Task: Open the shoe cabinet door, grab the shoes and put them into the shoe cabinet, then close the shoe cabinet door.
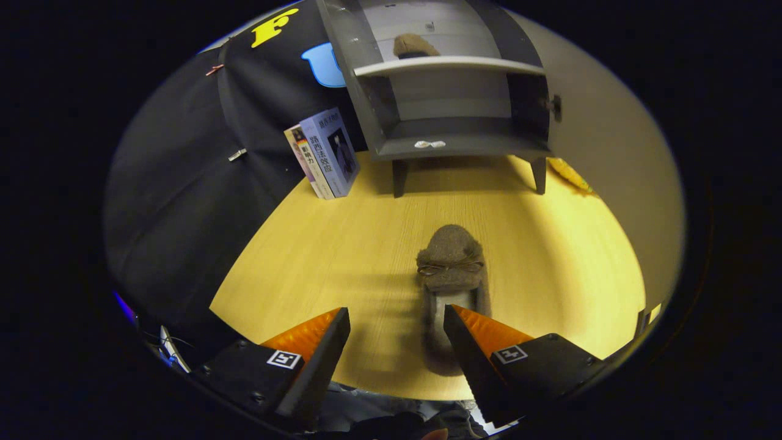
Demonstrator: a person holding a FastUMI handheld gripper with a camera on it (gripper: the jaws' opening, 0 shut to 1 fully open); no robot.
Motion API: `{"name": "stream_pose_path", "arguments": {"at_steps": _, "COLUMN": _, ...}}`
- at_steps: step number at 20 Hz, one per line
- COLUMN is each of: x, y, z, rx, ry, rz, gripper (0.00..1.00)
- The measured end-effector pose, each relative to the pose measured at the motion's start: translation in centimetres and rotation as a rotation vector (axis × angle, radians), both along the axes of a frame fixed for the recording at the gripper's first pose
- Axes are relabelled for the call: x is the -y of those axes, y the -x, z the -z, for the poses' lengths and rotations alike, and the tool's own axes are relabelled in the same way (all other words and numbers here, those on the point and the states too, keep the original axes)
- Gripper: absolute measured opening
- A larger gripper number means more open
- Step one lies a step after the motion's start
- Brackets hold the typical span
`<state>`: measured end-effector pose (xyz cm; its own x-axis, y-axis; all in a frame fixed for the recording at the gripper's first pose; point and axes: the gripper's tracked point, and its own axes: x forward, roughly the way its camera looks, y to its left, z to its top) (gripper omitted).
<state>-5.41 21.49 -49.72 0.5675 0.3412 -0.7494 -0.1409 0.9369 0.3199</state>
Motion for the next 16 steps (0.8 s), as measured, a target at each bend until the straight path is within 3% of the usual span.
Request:
{"name": "stream_pose_path", "arguments": {"at_steps": 3, "x": -0.5, "y": -2.4, "z": 4.0, "rx": 0.002, "ry": 0.011, "rz": 0.068, "gripper": 0.94}}
{"name": "stream_pose_path", "arguments": {"at_steps": 7, "x": -0.1, "y": -7.1, "z": 7.1, "rx": 0.115, "ry": 0.089, "rz": 0.144, "gripper": 0.74}}
{"name": "stream_pose_path", "arguments": {"at_steps": 11, "x": 1.2, "y": -8.8, "z": 5.6, "rx": 0.177, "ry": 0.097, "rz": 0.212, "gripper": 0.11}}
{"name": "stream_pose_path", "arguments": {"at_steps": 16, "x": 3.2, "y": -10.3, "z": -6.1, "rx": 0.285, "ry": 0.083, "rz": 0.206, "gripper": 0.11}}
